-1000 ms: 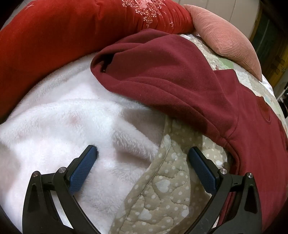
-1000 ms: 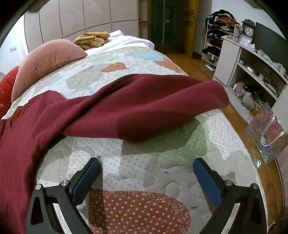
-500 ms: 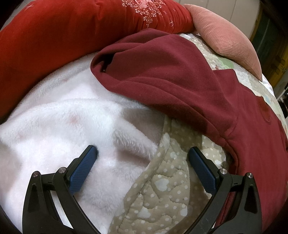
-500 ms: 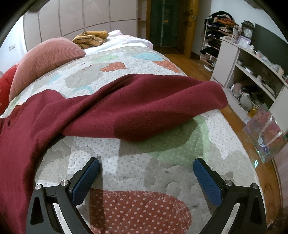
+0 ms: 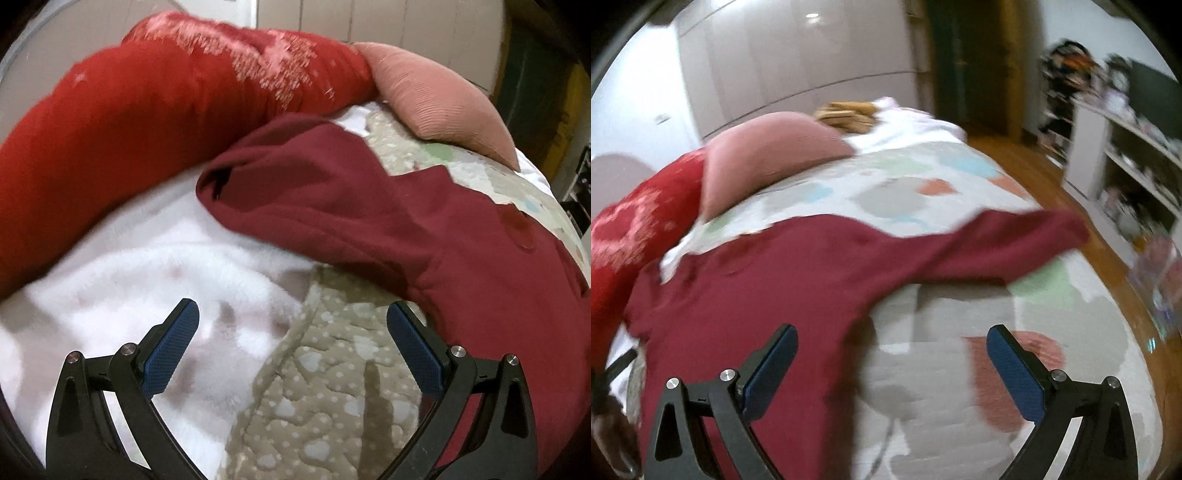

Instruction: Fold small clothes

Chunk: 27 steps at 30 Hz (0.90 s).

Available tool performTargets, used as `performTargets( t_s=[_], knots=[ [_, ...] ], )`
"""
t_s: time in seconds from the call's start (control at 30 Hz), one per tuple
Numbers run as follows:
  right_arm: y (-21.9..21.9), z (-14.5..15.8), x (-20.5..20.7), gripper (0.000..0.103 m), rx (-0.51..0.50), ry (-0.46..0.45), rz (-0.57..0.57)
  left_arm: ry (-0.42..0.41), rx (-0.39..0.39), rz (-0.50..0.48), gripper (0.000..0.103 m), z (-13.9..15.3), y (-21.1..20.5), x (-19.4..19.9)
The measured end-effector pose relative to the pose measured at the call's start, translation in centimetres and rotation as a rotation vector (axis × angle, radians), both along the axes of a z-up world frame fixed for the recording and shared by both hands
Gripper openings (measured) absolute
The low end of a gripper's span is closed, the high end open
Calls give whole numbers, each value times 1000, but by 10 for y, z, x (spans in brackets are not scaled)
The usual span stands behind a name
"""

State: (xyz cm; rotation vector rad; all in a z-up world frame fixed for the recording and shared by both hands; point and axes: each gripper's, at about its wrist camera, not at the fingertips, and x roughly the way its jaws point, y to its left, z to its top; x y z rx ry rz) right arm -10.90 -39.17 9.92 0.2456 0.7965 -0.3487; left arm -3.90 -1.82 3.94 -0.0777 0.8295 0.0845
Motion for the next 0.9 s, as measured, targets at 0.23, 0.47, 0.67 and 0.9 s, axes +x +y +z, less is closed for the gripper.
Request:
performTargets(
  t_s=[0.23, 0.47, 0.67, 0.9],
  knots=[
    [72, -12, 39, 102, -29, 21, 147, -28, 14, -60, 102, 8, -20, -6],
    [111, -27, 58, 102, -51, 42, 193, -31, 46, -103, 102, 9, -36, -7],
    [120, -33, 61, 102, -63, 63, 187, -30, 52, -107, 102, 9, -41, -7],
    [127, -36, 62, 102, -42, 79, 184, -28, 54, -125, 102, 9, -48, -7]
  ],
)
